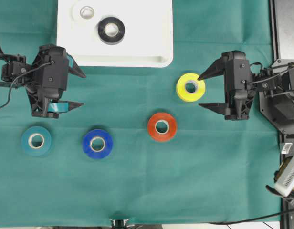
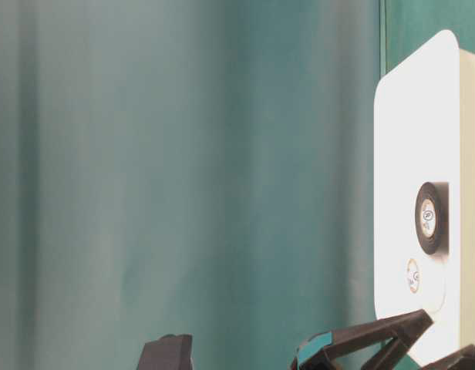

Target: Put the tape alternately from left to right into the white case.

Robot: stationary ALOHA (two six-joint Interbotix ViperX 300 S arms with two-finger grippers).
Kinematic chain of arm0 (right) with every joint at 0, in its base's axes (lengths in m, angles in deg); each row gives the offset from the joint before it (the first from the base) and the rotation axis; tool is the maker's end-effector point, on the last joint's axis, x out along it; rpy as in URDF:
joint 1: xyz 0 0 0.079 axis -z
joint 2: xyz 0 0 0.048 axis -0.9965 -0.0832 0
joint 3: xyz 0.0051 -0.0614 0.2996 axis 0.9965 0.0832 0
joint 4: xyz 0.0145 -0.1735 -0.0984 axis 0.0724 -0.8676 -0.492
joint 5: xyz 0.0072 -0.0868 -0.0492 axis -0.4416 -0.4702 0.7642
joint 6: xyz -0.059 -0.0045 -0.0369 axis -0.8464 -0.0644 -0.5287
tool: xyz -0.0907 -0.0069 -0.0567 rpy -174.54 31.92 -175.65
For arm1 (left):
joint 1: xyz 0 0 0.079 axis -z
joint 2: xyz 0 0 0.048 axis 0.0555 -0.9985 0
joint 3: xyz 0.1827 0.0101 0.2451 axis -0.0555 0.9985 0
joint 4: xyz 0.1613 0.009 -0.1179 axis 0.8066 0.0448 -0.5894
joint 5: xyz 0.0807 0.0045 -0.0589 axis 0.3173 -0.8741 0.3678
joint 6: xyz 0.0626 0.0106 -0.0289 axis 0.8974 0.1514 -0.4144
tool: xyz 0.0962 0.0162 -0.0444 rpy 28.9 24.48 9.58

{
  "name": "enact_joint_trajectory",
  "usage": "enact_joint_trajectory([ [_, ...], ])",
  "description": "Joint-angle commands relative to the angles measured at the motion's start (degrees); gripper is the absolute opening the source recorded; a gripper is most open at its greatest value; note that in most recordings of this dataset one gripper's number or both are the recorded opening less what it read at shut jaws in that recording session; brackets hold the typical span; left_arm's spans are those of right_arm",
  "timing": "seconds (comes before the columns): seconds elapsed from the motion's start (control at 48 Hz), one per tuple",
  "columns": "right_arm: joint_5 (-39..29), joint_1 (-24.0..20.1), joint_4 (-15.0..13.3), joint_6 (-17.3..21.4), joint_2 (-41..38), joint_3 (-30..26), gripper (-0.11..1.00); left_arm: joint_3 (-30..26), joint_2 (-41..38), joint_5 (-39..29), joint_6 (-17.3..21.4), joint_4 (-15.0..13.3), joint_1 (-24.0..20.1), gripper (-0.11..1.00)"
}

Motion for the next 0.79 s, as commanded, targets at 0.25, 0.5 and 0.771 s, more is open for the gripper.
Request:
enact_joint_trajectory([
  [0.25, 0.6, -1.2, 0.1, 1.7, -2.4, 0.8, 0.76, -1.2, 0.0, 0.4, -0.1, -0.1, 0.2, 0.98],
  [0.5, 0.8, -1.2, -0.2, 1.7, -5.4, -0.6, 0.76, -1.1, -0.1, 0.4, -0.1, -0.1, 0.2, 0.98],
  [0.771, 0.9, -1.2, -0.3, 1.7, -10.5, -3.3, 0.76, -1.1, -0.1, 0.4, -0.1, -0.1, 0.2, 0.98],
])
